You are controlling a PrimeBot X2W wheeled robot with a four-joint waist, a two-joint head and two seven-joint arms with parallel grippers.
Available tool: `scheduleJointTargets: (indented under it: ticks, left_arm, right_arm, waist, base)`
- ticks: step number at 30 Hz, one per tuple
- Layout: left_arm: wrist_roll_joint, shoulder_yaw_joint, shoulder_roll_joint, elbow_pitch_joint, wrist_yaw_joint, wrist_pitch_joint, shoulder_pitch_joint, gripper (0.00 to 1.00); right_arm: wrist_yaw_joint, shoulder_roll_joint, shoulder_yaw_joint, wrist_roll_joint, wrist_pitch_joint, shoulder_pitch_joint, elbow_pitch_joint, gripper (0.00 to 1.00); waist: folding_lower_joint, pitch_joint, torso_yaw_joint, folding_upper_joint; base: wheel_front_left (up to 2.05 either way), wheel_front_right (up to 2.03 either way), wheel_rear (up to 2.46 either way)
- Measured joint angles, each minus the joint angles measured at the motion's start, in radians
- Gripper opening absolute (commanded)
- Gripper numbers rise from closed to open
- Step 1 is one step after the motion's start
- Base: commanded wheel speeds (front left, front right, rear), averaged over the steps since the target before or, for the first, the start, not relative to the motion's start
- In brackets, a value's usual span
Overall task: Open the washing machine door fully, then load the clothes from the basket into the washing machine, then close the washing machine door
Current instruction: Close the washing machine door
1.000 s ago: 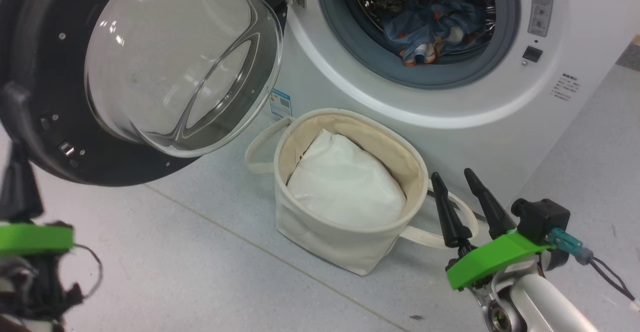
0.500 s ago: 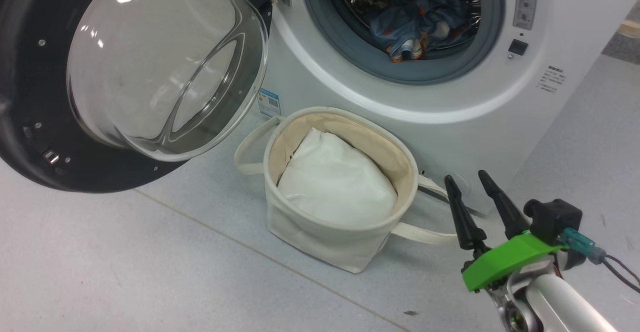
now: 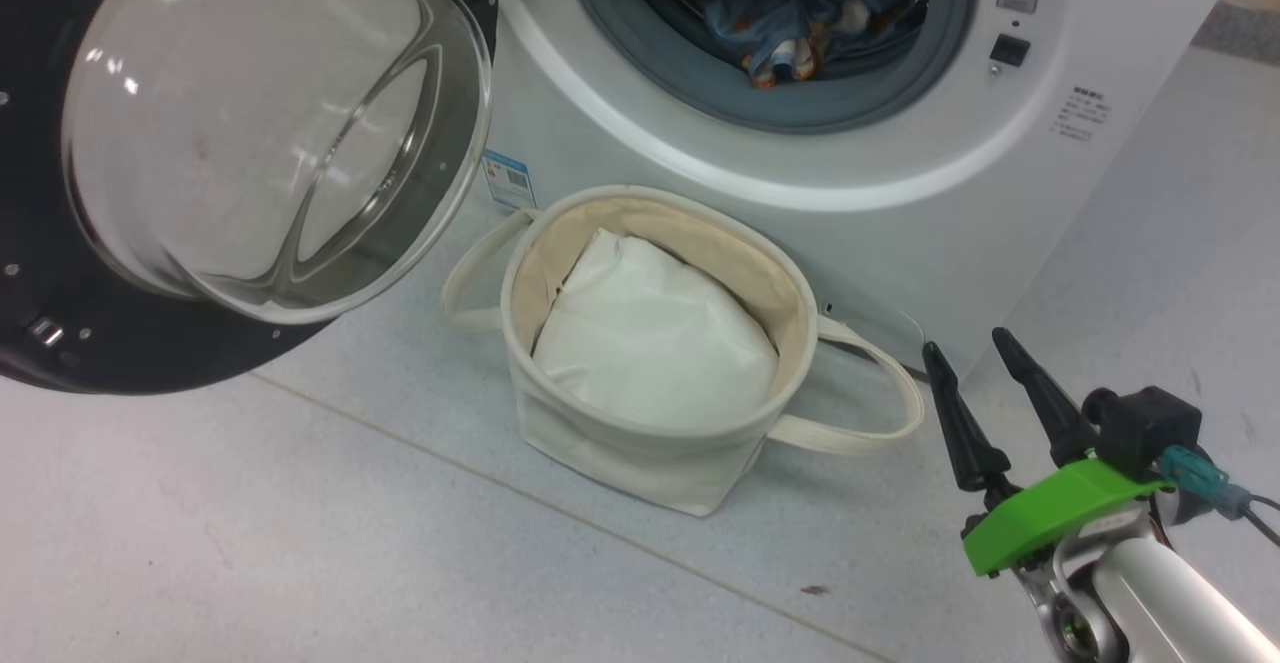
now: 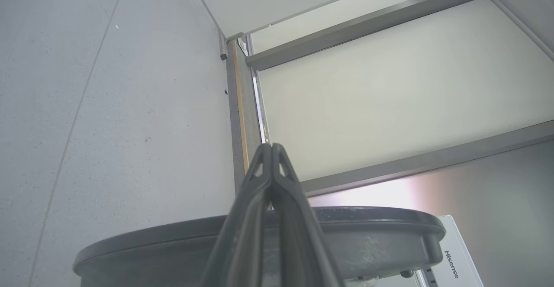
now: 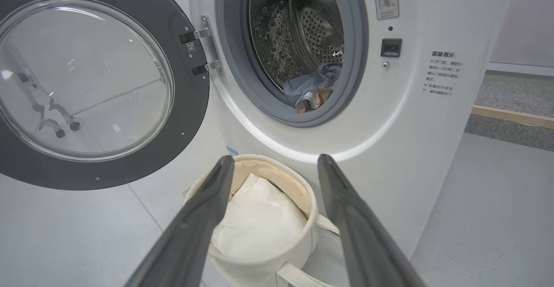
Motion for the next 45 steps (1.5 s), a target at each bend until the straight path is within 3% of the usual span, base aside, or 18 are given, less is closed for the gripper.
scheduleJointTargets:
  ticks: [12,21,26,37,45]
  left_arm:
    - [-0.067,0.015,0.051,0.088,0.0,0.015,-0.071,0.0]
    - [-0.08,-0.028,0.054,0.115,0.0,0.027,-0.077,0.0]
    - [-0.091,-0.055,0.065,0.151,0.0,0.116,-0.078,0.0]
    - [-0.146,-0.151,0.06,0.1,0.0,0.463,-0.055,0.0]
    - [-0.173,-0.241,-0.05,0.069,0.0,0.667,-0.042,0.0]
  right_arm:
    - [0.0,-0.009,-0.053,-0.045,0.052,-0.004,-0.07,1.0]
    - [0.0,-0.01,-0.077,-0.068,0.082,-0.006,-0.102,1.0]
    - [0.0,-0.009,-0.077,-0.073,0.083,-0.007,-0.106,1.0]
    - [0.0,-0.004,-0.075,-0.082,0.081,-0.007,-0.098,1.0]
    - [0.0,0.008,-0.064,-0.081,0.068,-0.005,-0.063,1.0]
  waist:
    - [0.0,0.087,-0.035,0.0]
    - [0.0,0.119,-0.045,0.0]
    - [-0.0001,0.12,-0.041,0.0]
    - [-0.0002,0.111,-0.015,0.0]
    - [0.0,0.086,0.017,0.0]
  base:
    - [0.0,0.0,0.0]
    - [0.0,0.0,0.0]
    - [0.0,0.0,0.0]
    - [0.0,0.0,0.0]
    - [0.0,0.0,0.0]
